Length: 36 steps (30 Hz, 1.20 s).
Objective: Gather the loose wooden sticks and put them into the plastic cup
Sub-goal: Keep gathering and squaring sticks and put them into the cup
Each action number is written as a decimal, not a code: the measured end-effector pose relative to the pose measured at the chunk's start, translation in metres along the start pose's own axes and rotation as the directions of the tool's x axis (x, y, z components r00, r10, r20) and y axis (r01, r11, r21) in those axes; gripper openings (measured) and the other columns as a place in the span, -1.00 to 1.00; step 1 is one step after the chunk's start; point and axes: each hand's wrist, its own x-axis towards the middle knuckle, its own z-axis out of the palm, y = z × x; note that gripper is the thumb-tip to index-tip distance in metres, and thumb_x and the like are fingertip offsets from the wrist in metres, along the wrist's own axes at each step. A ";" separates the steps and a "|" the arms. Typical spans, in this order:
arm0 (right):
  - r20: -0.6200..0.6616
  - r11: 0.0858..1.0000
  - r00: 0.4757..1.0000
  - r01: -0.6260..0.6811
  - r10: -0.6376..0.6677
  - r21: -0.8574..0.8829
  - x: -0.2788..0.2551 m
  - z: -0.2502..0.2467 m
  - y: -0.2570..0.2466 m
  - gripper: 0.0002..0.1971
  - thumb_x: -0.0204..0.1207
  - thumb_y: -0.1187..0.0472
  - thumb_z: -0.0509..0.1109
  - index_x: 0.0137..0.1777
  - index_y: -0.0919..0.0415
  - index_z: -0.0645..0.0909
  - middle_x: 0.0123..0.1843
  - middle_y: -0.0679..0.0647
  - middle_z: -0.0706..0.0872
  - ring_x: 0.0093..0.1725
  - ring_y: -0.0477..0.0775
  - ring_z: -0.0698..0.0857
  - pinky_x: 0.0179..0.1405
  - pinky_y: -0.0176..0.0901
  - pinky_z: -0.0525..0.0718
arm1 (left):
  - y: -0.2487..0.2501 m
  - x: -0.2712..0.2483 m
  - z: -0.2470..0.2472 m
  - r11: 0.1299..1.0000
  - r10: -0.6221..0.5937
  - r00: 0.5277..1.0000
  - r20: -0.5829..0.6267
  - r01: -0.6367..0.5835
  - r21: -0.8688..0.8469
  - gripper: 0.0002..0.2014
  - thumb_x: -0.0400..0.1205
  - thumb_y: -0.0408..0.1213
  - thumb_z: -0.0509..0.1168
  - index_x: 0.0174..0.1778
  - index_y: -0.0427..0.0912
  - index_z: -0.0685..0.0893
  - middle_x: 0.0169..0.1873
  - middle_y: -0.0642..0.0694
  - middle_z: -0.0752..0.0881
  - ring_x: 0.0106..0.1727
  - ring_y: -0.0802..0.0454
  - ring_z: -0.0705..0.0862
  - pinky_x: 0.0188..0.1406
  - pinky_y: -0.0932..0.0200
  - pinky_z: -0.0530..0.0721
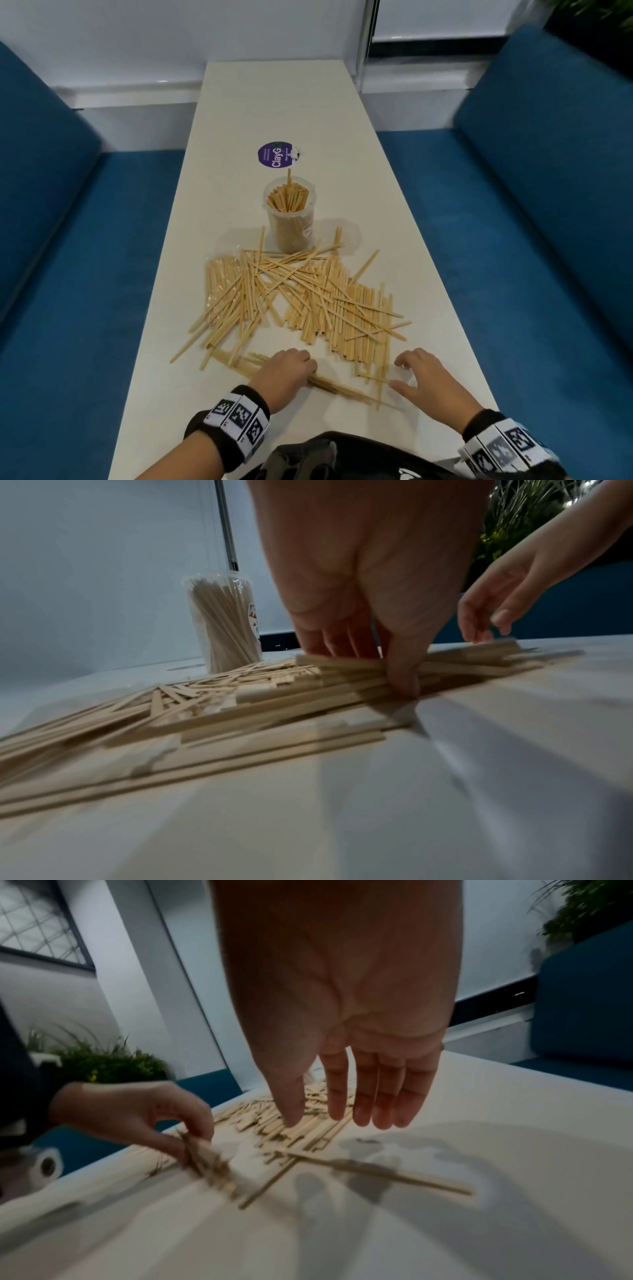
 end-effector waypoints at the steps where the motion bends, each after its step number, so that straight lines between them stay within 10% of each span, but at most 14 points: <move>1: 0.019 1.000 1.000 0.003 -0.002 -0.028 0.000 0.003 0.001 -0.61 0.58 -0.07 0.30 0.33 0.05 0.43 0.18 -0.08 0.48 0.26 -0.07 0.47 0.25 -0.35 0.42 | -0.003 0.003 0.004 1.000 0.002 1.000 -0.003 -0.002 -0.011 -0.63 0.06 -0.19 0.67 -0.35 0.06 0.65 -0.45 0.15 0.62 -0.48 0.18 0.59 -0.54 0.36 0.52; 10: 0.017 0.991 1.000 0.022 -0.019 -0.133 0.011 0.011 -0.003 -0.82 0.62 0.08 0.24 0.08 0.14 0.59 -0.07 -0.06 0.52 -0.05 -0.04 0.55 -0.01 -0.27 0.51 | 0.006 0.000 0.005 0.987 -0.065 0.997 -0.039 0.070 0.146 -0.50 -0.22 -0.36 0.59 -0.39 0.03 0.66 -0.43 0.12 0.60 -0.49 0.20 0.56 -0.59 0.40 0.49; 16: -0.064 0.999 0.998 0.005 -0.003 0.036 0.013 -0.015 -0.006 -0.90 0.60 0.06 0.28 -0.11 0.00 0.57 -0.16 -0.17 0.61 -0.17 -0.19 0.59 -0.21 -0.40 0.52 | 0.012 -0.012 -0.007 0.991 -0.097 0.994 -0.041 0.093 -0.097 -0.51 0.54 -0.68 0.01 0.37 -0.27 0.36 0.27 -0.20 0.36 0.13 -0.19 0.44 0.08 0.08 0.37; 22: -0.211 0.942 0.976 0.026 0.048 0.334 0.015 -0.048 -0.020 -0.76 0.65 0.04 0.22 -0.19 0.07 0.62 -0.22 -0.04 0.72 -0.18 0.00 0.68 -0.21 -0.31 0.57 | 0.012 -0.014 -0.035 0.896 -0.230 0.969 -0.086 0.176 -0.407 -0.70 0.71 -0.41 -0.05 0.37 -0.20 0.29 -0.04 -0.08 0.43 -0.18 0.02 0.39 -0.19 0.22 0.42; 25: -0.230 0.729 0.956 0.026 0.181 0.684 0.021 -0.064 -0.037 -0.52 0.68 -0.12 -0.01 -0.09 0.17 0.65 -0.26 0.08 0.73 -0.26 0.06 0.69 -0.19 -0.17 0.60 | 0.015 -0.014 -0.060 0.845 -0.282 0.942 -0.181 0.154 -0.512 -0.73 0.76 -0.28 -0.11 0.36 -0.16 0.29 -0.22 0.01 0.43 -0.35 0.17 0.35 -0.43 0.35 0.36; 30: -0.061 0.449 0.975 -0.043 0.214 0.892 0.031 -0.078 -0.068 -0.40 0.66 -0.20 -0.12 0.01 0.27 0.60 -0.26 0.17 0.70 -0.25 0.11 0.67 -0.19 -0.09 0.62 | 0.016 -0.019 -0.102 0.594 -0.418 0.827 -0.376 -0.064 -0.802 -0.87 0.76 -0.21 -0.05 0.19 -0.04 0.30 -0.32 0.02 0.41 -0.37 0.11 0.36 -0.30 0.25 0.40; 36: 0.296 0.368 0.953 -0.253 -0.064 0.895 0.034 -0.071 -0.107 -0.47 0.64 -0.17 0.04 0.16 0.31 0.54 -0.08 0.21 0.74 -0.12 0.13 0.72 -0.05 -0.07 0.67 | 0.034 -0.023 -0.152 -0.056 -0.569 0.737 -0.365 -0.477 -0.877 -0.83 0.75 -0.32 -0.01 0.02 -0.10 0.49 -0.46 0.04 0.40 -0.45 0.15 0.35 -0.33 0.25 0.38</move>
